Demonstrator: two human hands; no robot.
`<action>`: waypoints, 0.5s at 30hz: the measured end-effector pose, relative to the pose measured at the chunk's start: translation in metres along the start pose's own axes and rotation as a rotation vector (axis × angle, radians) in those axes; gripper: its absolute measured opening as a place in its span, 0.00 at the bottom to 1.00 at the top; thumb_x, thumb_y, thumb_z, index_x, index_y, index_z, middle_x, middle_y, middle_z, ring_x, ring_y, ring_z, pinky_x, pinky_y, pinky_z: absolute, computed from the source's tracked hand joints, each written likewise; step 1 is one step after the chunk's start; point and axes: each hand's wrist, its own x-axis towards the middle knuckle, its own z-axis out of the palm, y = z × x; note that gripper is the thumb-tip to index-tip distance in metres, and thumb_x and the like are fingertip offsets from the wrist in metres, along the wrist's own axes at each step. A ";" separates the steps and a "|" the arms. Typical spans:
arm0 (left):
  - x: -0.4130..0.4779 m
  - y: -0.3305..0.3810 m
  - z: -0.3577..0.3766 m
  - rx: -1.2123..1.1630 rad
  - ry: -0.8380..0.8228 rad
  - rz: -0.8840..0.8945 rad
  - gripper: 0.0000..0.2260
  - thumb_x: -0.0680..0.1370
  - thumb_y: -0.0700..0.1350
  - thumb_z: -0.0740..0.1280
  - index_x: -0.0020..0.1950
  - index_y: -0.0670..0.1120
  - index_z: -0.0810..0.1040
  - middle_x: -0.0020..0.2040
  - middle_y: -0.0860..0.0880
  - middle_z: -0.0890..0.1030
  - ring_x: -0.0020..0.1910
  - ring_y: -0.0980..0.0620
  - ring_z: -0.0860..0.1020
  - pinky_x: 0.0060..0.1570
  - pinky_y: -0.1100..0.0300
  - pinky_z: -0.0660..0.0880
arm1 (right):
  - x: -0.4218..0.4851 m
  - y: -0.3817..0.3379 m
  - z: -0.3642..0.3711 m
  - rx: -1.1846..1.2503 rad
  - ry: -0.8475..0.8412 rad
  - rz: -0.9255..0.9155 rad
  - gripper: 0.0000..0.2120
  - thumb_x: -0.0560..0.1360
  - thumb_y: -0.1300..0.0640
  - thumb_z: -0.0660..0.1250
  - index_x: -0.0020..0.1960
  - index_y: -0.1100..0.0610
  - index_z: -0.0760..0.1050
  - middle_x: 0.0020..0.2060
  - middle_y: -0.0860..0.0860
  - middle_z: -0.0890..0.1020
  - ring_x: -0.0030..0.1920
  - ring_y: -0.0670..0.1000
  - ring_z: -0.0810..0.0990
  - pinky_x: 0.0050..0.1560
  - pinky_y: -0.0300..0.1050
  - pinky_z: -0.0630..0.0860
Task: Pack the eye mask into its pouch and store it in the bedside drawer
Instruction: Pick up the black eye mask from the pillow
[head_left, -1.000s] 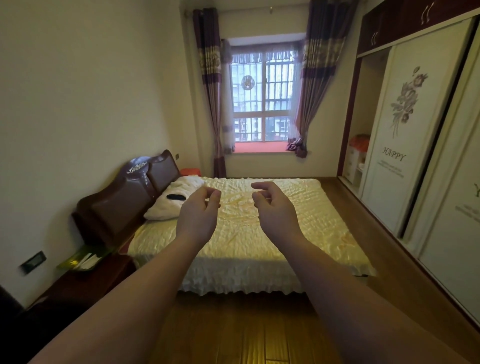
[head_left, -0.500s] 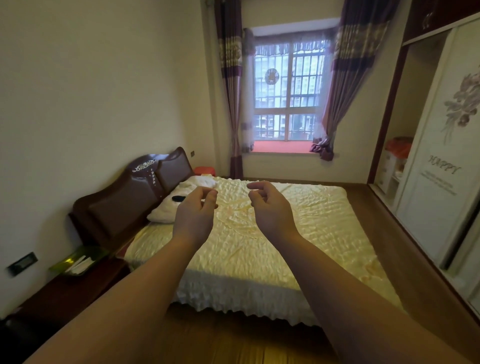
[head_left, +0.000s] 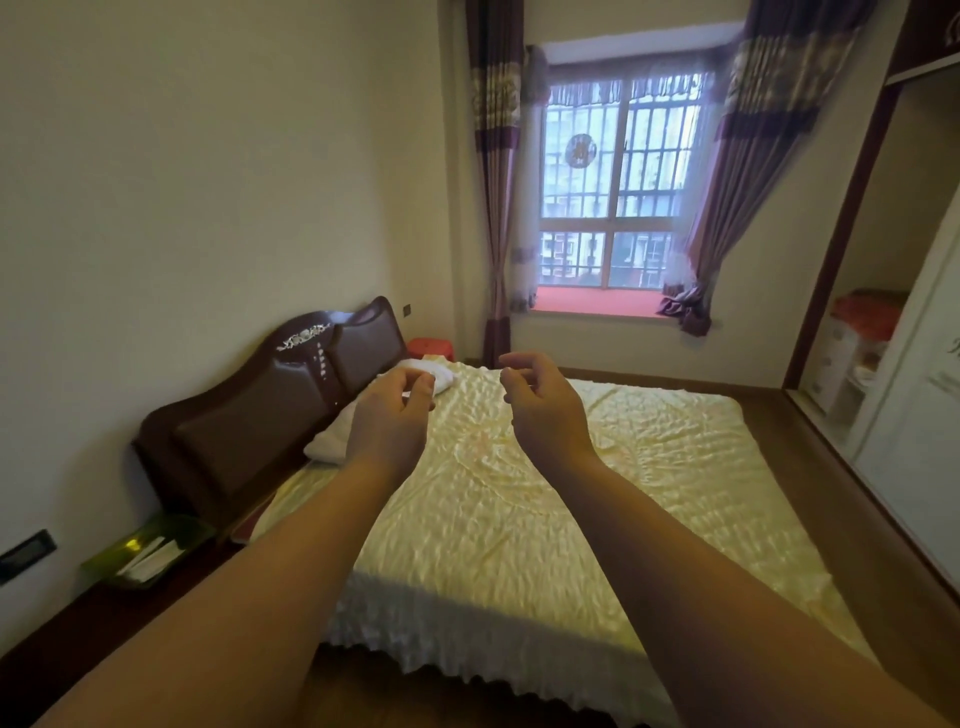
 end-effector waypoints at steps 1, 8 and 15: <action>0.013 -0.005 0.000 -0.019 -0.009 -0.008 0.07 0.80 0.53 0.60 0.46 0.57 0.78 0.46 0.52 0.84 0.48 0.51 0.82 0.51 0.40 0.79 | 0.013 0.001 0.008 -0.003 0.007 -0.001 0.07 0.80 0.52 0.63 0.55 0.47 0.78 0.44 0.43 0.82 0.44 0.44 0.81 0.38 0.43 0.74; 0.101 -0.049 0.000 -0.068 -0.007 -0.063 0.16 0.76 0.59 0.58 0.55 0.54 0.80 0.55 0.49 0.83 0.57 0.48 0.80 0.58 0.40 0.78 | 0.085 0.030 0.064 0.039 -0.012 0.039 0.10 0.80 0.51 0.62 0.58 0.48 0.79 0.47 0.43 0.82 0.48 0.45 0.81 0.44 0.47 0.78; 0.187 -0.109 0.011 0.068 0.062 -0.055 0.15 0.81 0.55 0.59 0.59 0.51 0.80 0.56 0.48 0.83 0.56 0.47 0.80 0.56 0.48 0.76 | 0.171 0.076 0.121 0.034 -0.078 0.030 0.08 0.80 0.51 0.62 0.56 0.44 0.77 0.48 0.46 0.83 0.46 0.42 0.80 0.40 0.38 0.71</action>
